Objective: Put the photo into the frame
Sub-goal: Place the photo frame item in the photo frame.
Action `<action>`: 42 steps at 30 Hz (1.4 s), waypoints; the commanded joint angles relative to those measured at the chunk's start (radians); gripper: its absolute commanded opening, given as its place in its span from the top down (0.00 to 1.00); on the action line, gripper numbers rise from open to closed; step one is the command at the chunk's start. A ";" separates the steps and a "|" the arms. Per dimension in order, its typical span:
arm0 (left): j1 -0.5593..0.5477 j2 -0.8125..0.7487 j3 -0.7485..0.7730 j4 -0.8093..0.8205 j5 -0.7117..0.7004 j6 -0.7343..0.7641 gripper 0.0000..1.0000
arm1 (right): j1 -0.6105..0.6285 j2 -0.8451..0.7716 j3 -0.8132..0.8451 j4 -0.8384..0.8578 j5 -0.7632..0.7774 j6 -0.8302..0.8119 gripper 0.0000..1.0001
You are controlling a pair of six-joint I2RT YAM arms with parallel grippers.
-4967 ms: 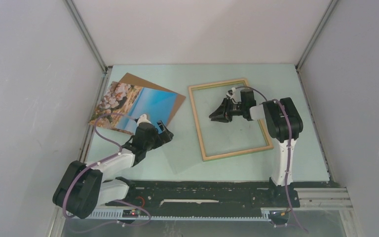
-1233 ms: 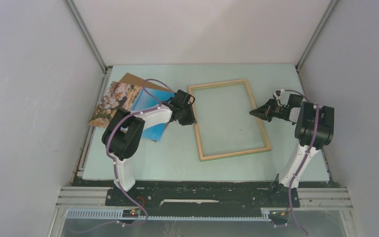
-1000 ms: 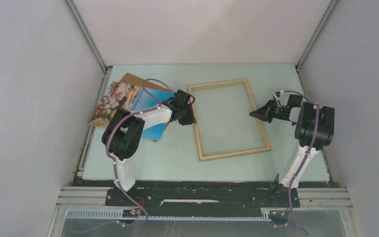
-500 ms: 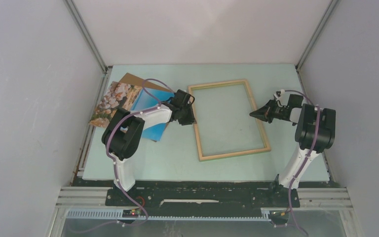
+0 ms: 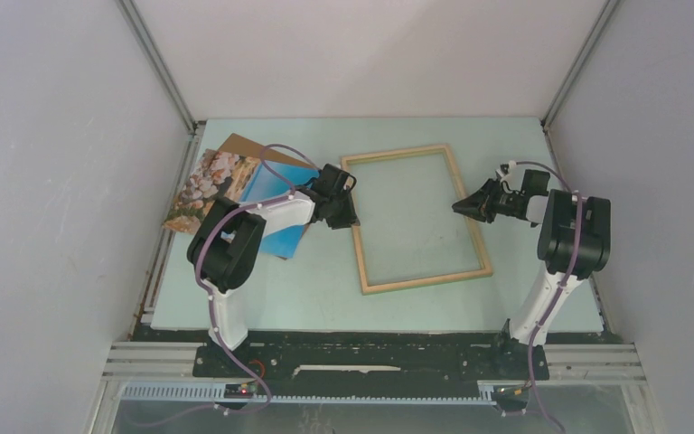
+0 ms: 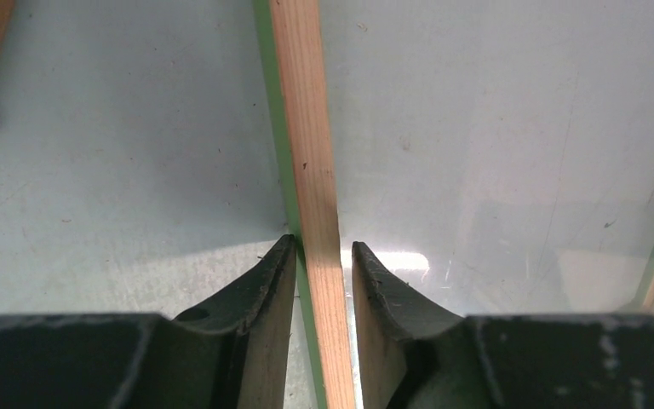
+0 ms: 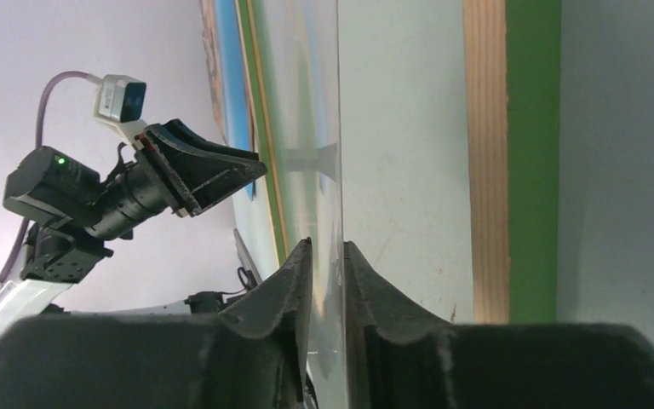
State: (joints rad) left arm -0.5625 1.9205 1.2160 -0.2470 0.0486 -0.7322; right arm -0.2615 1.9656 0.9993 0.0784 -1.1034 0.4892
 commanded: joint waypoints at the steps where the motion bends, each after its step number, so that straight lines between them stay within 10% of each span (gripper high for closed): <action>1: 0.004 -0.036 -0.005 0.040 -0.008 0.040 0.65 | 0.009 -0.045 0.043 -0.107 0.051 -0.080 0.68; 14: 0.003 -0.256 -0.073 -0.037 -0.072 0.166 0.45 | 0.063 -0.112 0.122 -0.404 0.362 -0.265 0.30; 42: -0.013 -0.963 -0.476 -0.060 0.045 0.123 0.11 | 0.195 -0.316 0.191 -0.699 0.857 -0.296 0.23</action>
State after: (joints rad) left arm -0.5713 1.0126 0.7807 -0.3126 0.1108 -0.6003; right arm -0.0807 1.7142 1.1873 -0.6174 -0.2752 0.2070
